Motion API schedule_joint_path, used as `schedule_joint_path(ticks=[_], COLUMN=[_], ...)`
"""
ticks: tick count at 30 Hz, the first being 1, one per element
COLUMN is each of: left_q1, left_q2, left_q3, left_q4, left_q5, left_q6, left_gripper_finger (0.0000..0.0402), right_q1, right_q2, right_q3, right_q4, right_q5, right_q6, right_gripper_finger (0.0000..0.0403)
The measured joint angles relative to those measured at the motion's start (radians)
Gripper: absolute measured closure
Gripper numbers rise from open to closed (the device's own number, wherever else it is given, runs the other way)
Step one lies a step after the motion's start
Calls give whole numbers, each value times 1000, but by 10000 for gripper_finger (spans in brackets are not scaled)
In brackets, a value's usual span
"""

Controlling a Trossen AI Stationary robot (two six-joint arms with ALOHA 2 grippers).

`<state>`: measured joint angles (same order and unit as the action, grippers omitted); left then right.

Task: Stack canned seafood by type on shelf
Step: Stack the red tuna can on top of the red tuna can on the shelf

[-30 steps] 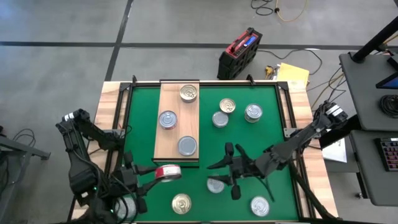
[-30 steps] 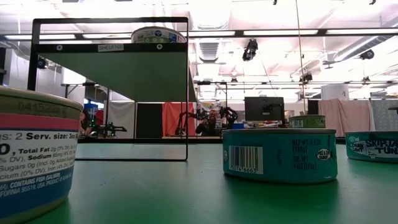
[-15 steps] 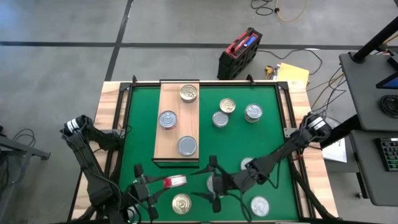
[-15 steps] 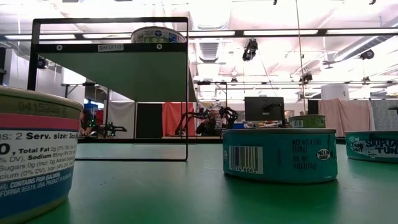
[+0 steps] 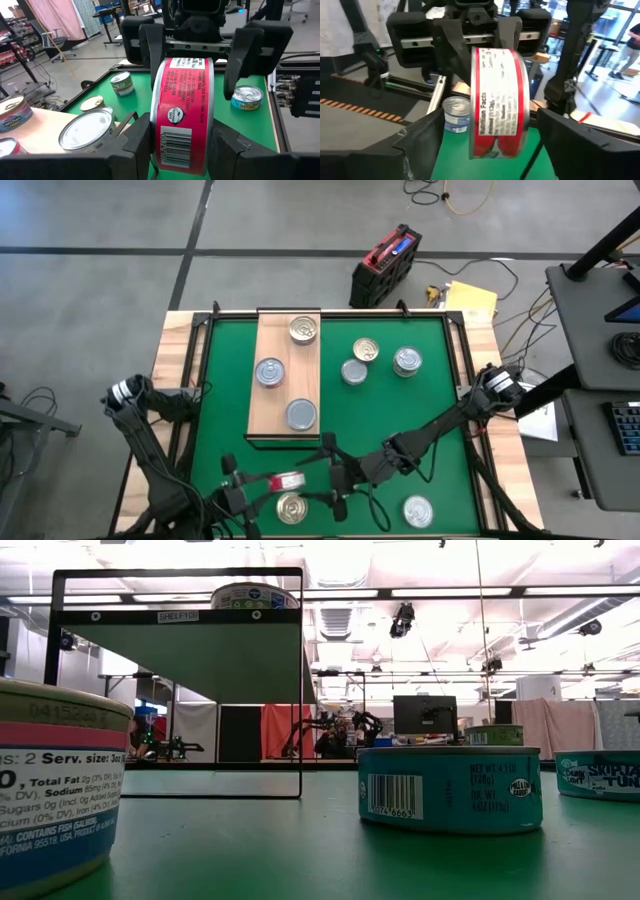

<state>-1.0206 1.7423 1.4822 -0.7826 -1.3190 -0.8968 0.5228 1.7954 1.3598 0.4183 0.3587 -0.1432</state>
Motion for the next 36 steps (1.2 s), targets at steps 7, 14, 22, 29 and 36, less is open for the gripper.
schedule_joint_path(ticks=[7, 14, 22, 29, 36], left_q1=[0, 1, 2, 2, 3], left_q2=[20, 32, 32, 32, 26], left_q3=[30, 44, 44, 44, 43], left_q4=[3, 16, 22, -76, -256], left_q5=[1, -17, -37, -37, -35], left_q6=[12, 37, 51, 77, 77], left_gripper_finger=[273, 266, 201, 149, 143], right_q1=[0, 0, 0, 0, 3], right_q2=[0, 1, -19, -116, -174], right_q3=[0, 0, 0, -1, -48], right_q4=[-1, -2, -117, -344, -443], right_q5=[-1, -5, 0, -1, -1], right_q6=[0, -3, 83, 298, 491], right_gripper_finger=[179, 263, 263, 263, 263])
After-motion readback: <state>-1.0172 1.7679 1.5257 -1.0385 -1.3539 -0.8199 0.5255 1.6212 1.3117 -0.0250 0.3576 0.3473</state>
